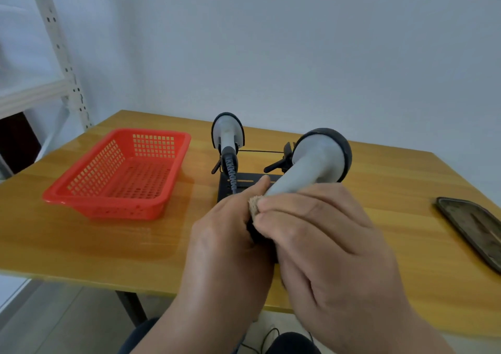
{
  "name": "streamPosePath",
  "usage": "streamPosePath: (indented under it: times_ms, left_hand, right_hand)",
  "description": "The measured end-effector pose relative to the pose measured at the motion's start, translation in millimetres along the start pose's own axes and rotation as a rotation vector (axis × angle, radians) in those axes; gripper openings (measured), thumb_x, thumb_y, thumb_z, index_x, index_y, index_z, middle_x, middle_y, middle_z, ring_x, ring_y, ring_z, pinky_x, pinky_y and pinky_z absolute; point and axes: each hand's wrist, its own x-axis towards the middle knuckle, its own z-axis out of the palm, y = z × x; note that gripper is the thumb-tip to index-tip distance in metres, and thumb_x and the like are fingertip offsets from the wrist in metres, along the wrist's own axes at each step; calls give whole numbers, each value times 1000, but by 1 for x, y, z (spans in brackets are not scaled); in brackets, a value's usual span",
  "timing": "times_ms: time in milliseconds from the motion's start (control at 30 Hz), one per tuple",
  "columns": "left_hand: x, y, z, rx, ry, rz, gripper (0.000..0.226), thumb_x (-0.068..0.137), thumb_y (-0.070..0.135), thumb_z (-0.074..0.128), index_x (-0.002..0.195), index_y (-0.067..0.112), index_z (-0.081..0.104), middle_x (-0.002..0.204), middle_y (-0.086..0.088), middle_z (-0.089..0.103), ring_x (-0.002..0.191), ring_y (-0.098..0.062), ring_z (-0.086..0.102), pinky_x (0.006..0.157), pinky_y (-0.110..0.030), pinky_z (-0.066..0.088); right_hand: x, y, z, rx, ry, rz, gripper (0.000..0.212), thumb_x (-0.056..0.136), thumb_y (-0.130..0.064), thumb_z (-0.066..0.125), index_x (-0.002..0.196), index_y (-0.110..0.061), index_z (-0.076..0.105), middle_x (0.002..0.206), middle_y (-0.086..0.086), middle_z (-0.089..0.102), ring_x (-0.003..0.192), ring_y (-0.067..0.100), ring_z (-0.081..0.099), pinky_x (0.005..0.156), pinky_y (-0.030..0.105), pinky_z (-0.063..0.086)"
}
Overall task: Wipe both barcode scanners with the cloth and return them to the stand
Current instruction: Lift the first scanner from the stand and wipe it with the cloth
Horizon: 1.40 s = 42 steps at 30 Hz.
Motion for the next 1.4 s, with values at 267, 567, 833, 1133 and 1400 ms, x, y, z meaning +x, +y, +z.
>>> streamPosePath:
  times_ms: [267,567,833,1133,1400]
  left_hand:
    - [1,0,-4,-821,-155,-509,50,74,9,75,114,35,61,81,-16,71,52,-19,62,49,-25,52]
    - [-3,-1,2,-943,-164,-581,42,81,46,48,70,10,67,57,-17,53,51,-25,47,51,-31,37]
    - [-2,-17,9,-1439,-336,-873,38,82,37,56,88,0,61,54,-12,52,36,-18,43,37,-24,40]
    - [-3,-22,1,-1413,-693,-932,32,85,25,56,108,5,63,66,-13,57,47,-20,51,42,-23,31]
    - [-6,-23,8,-1106,-600,-919,62,79,58,52,93,0,66,58,-7,45,40,-12,29,38,-17,22]
  right_hand:
    - [-10,22,-7,-24,87,261,17,83,6,62,94,-3,72,95,-4,63,91,14,59,83,21,47]
    - [-9,8,12,-35,-38,54,26,93,-1,48,92,0,74,97,10,72,84,24,61,82,33,47]
    - [-18,12,13,-7,-41,92,28,98,-7,46,93,-2,73,102,9,70,88,24,60,82,33,48]
    - [-25,21,4,18,22,168,20,91,-2,55,94,-1,75,104,8,71,90,25,63,79,34,50]
    - [-30,38,-5,-12,-48,202,20,84,2,59,95,-4,75,99,4,70,88,22,64,79,28,50]
